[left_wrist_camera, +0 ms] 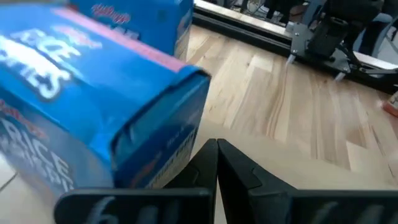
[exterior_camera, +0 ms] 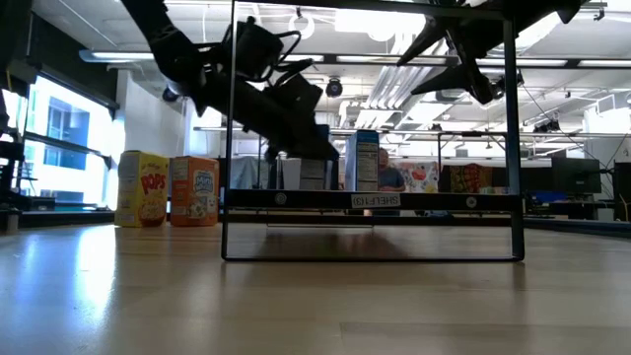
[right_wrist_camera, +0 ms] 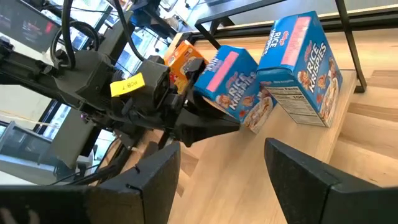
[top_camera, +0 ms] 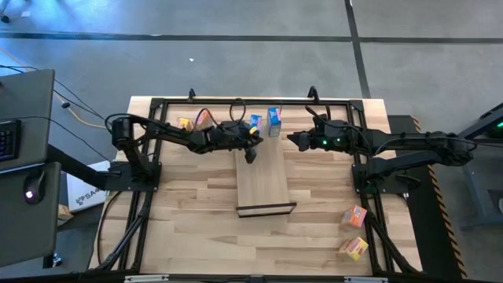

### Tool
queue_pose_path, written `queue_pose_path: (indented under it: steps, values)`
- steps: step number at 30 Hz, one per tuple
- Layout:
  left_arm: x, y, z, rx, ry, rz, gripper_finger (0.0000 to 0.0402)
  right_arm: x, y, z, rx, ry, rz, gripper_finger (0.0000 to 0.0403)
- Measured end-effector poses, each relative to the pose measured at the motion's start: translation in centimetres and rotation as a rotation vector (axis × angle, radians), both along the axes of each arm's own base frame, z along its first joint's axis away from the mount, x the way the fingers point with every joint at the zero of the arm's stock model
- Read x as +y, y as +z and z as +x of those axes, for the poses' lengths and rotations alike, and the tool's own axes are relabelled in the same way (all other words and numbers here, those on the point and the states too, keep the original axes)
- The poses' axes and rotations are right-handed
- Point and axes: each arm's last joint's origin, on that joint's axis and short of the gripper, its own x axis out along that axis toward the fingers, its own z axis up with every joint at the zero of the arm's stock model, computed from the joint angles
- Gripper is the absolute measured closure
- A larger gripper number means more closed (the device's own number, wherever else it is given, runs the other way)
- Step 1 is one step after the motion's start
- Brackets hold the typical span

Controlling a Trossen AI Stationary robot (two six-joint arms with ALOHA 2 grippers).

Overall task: Stack cereal on shelf
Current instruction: Put the blue cereal box on the shelf aligned with the other blue cereal box

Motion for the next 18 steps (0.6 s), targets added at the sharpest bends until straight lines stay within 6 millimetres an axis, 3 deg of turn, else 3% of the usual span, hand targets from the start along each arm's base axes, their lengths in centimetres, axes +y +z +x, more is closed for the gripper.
queue_pose_path:
  steps: [5, 18]
  values:
    - [0.6, 0.8, 0.7, -0.011, -0.008, 0.051, 0.0401, 0.0, 0.1, 0.0, -0.007, 0.0, -0.001, 0.0174]
    - [1.9, 0.7, 0.3, -0.015, 0.002, 0.025, 0.0401, 0.0, 0.1, 0.0, -0.008, 0.001, -0.001, 0.0174]
